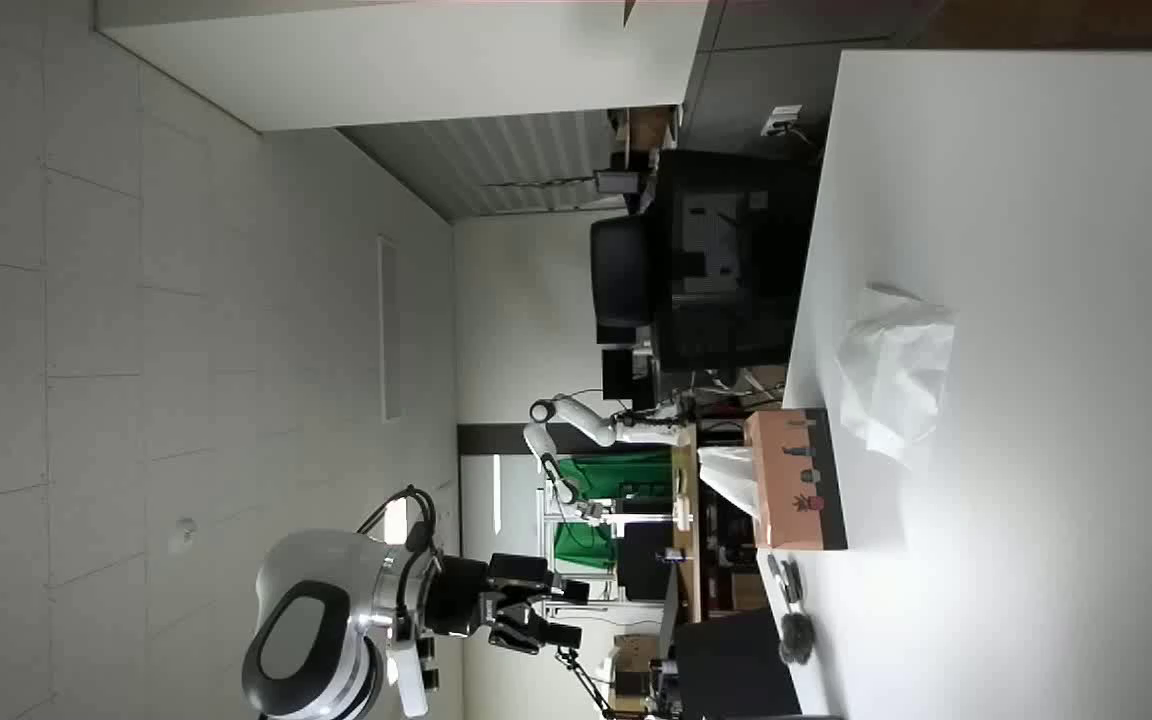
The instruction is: Remove one serviette from the box and place it on the table
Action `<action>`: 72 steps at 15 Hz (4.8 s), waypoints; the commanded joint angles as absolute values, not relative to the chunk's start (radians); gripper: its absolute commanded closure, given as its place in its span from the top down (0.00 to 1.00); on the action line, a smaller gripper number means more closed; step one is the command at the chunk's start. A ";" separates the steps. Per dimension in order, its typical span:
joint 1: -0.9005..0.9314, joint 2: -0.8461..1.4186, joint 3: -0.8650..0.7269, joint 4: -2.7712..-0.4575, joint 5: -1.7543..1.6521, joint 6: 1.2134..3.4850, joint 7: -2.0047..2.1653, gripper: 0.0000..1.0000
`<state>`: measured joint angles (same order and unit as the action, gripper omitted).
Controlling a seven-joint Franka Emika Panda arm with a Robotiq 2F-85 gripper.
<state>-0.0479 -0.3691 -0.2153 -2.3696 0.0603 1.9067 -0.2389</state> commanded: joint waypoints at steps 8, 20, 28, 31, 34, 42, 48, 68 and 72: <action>-0.066 -0.367 -0.199 -2.369 0.066 1.907 -0.244 1.00; -0.054 0.086 -0.156 -2.052 0.150 2.316 -0.215 1.00; -0.003 0.459 -0.068 -1.596 0.056 2.172 0.067 1.00; -0.014 0.434 -0.050 -1.658 0.068 2.219 0.029 1.00; -0.011 0.455 -0.052 -1.629 0.066 2.205 0.036 1.00; 0.007 0.515 -0.064 -1.555 0.046 2.204 0.103 1.00; 0.078 0.679 -0.040 -1.396 0.074 2.201 0.311 1.00; 0.199 0.914 -0.094 -1.246 0.023 2.309 0.489 0.12; 0.191 0.905 -0.093 -1.221 0.028 2.266 0.499 0.00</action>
<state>0.1955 0.8963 -0.0883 -1.2820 0.0244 2.3184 0.4588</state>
